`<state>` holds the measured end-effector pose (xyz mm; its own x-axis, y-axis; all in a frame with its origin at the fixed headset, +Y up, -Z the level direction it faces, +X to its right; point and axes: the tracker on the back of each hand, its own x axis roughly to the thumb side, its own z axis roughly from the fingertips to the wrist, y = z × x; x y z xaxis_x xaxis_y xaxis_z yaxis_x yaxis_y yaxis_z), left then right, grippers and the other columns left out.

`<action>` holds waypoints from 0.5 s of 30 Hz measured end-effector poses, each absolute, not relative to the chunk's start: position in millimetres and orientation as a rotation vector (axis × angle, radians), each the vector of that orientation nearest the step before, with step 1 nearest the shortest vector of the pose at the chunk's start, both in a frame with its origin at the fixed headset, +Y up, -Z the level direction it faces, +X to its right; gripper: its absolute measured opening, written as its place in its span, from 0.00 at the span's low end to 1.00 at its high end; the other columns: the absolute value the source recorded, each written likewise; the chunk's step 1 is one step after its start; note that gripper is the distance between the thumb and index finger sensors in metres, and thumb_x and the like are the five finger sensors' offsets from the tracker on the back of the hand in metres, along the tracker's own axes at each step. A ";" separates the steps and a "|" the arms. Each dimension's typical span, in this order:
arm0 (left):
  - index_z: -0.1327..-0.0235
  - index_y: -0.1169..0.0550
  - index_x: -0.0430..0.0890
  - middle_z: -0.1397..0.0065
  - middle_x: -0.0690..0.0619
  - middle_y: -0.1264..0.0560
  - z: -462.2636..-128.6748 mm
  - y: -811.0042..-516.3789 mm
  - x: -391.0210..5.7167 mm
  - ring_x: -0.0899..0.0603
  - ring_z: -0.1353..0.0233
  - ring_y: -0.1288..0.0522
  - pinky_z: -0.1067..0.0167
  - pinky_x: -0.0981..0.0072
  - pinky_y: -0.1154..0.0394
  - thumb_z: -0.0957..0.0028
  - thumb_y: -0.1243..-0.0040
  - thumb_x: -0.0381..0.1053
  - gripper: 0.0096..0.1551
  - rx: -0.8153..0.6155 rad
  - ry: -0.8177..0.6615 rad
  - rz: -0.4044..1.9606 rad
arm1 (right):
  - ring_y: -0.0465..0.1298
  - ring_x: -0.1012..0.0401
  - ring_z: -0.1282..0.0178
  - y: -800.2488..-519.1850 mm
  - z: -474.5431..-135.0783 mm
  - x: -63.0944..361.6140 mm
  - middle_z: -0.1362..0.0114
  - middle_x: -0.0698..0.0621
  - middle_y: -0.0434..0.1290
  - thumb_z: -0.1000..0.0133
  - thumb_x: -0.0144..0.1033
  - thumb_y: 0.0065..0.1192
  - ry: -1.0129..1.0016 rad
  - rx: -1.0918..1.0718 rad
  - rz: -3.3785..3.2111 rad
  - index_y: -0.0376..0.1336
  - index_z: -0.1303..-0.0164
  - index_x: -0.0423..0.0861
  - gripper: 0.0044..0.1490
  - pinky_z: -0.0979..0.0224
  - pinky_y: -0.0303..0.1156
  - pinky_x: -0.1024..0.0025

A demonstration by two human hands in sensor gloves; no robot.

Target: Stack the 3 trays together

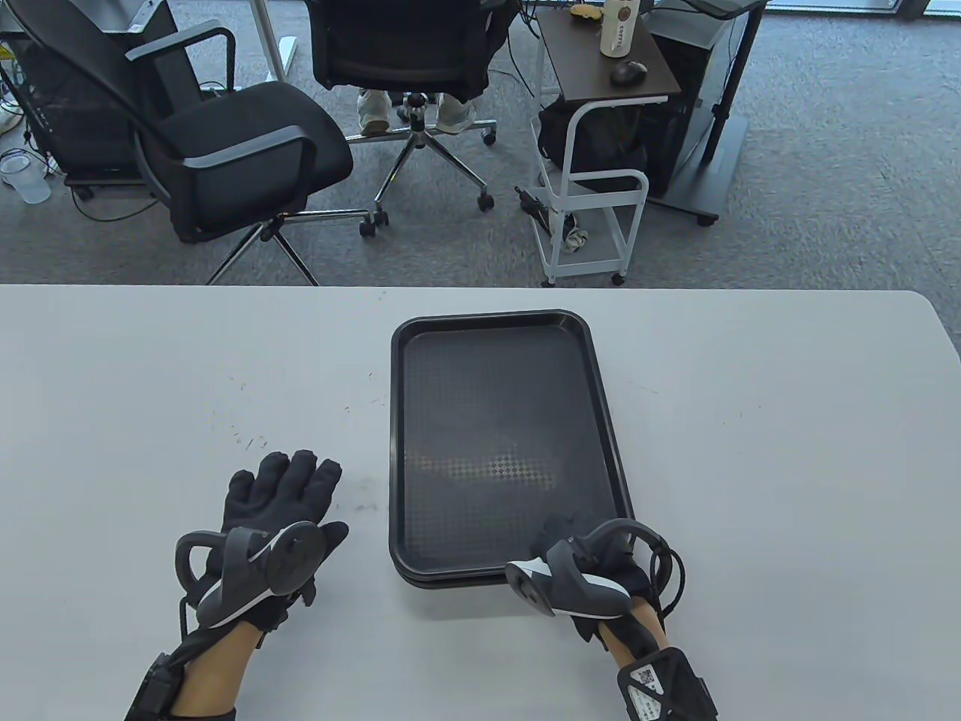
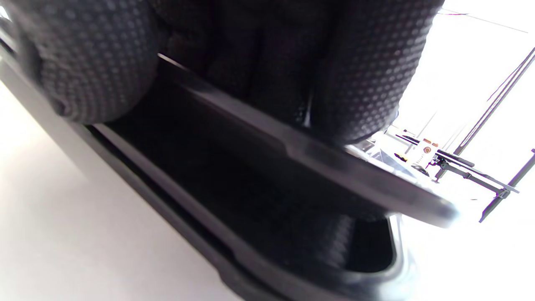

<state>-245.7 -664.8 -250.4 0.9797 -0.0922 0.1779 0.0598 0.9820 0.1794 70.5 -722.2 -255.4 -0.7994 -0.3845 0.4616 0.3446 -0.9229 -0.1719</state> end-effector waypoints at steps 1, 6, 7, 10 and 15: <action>0.20 0.32 0.62 0.13 0.54 0.32 -250.4 -664.9 -245.7 0.37 0.13 0.35 0.21 0.36 0.41 0.57 0.37 0.69 0.46 0.173 -0.187 -0.076 | 0.86 0.59 0.44 -722.6 -255.7 70.5 0.40 0.59 0.82 0.61 0.59 0.72 0.098 -0.701 -2.665 0.70 0.50 0.66 0.28 0.46 0.84 0.61; 0.20 0.32 0.62 0.13 0.55 0.32 -250.6 -665.6 -245.5 0.37 0.13 0.35 0.21 0.36 0.41 0.57 0.37 0.69 0.45 0.165 -0.187 -0.077 | 0.86 0.60 0.43 -728.2 -257.4 70.7 0.38 0.59 0.82 0.62 0.57 0.73 -0.001 -0.699 -2.671 0.70 0.48 0.66 0.29 0.46 0.85 0.61; 0.20 0.32 0.62 0.13 0.55 0.32 -250.7 -665.7 -245.6 0.37 0.13 0.35 0.21 0.36 0.41 0.56 0.37 0.69 0.45 0.163 -0.187 -0.076 | 0.86 0.60 0.43 -730.1 -257.9 71.4 0.38 0.58 0.82 0.61 0.57 0.72 -0.015 -0.696 -2.678 0.70 0.48 0.66 0.29 0.46 0.85 0.61; 0.20 0.32 0.62 0.13 0.54 0.32 -250.7 -666.0 -245.6 0.37 0.13 0.35 0.21 0.36 0.41 0.57 0.37 0.69 0.45 0.159 -0.187 -0.076 | 0.86 0.60 0.43 -732.3 -259.6 72.0 0.38 0.58 0.81 0.61 0.56 0.72 -0.042 -0.686 -2.691 0.70 0.47 0.65 0.30 0.46 0.85 0.61; 0.20 0.32 0.62 0.13 0.55 0.32 -250.9 -666.4 -245.4 0.37 0.13 0.35 0.21 0.36 0.41 0.56 0.37 0.69 0.45 0.156 -0.189 -0.077 | 0.86 0.60 0.42 -732.2 -260.2 71.4 0.38 0.58 0.81 0.61 0.57 0.72 -0.060 -0.672 -2.683 0.69 0.46 0.65 0.30 0.45 0.84 0.61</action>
<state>-245.4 -666.4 -250.9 0.9794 -0.0908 0.1806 0.0615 0.9849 0.1617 71.4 -732.2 -260.2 -0.8168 -0.3450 0.4625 0.3653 -0.9296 -0.0482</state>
